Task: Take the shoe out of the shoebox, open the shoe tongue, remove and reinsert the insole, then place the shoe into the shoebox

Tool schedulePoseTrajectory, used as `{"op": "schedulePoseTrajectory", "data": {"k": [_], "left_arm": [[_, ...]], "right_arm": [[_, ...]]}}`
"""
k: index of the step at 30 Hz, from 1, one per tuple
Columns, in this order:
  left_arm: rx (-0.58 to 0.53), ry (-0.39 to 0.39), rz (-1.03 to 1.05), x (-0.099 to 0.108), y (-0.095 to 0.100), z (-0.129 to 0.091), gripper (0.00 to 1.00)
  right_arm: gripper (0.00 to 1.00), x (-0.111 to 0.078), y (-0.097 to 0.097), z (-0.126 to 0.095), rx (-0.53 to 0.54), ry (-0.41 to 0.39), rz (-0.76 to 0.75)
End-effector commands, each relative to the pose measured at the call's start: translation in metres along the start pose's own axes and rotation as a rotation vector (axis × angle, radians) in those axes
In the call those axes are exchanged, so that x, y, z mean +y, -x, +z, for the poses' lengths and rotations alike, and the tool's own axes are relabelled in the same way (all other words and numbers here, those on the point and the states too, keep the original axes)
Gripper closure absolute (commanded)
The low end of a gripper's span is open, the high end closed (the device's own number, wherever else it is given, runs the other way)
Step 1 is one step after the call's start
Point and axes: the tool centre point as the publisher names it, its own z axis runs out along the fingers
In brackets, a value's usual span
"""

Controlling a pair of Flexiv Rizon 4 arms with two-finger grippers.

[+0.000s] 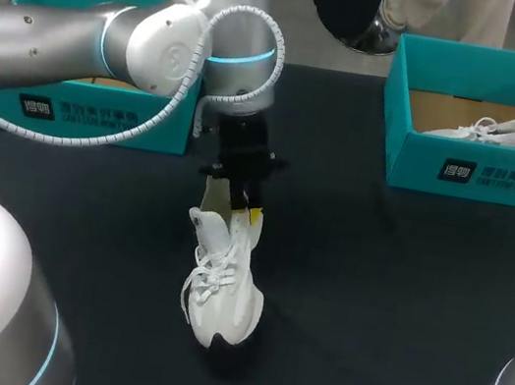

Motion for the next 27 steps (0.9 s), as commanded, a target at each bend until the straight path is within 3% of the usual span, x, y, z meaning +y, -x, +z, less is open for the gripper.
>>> {"op": "schedulePoseTrajectory", "data": {"k": [1,27], "left_arm": [[0.002,0.004,-0.001,-0.003,0.009,-0.005,1.00],[0.031,0.030,0.050,-0.017,0.026,0.020,1.00]], "right_arm": [[1.00,0.005,-0.002,0.001,-0.005,-0.008,0.003],[1.00,0.004,-0.005,0.001,-0.012,-0.001,0.009]]}}
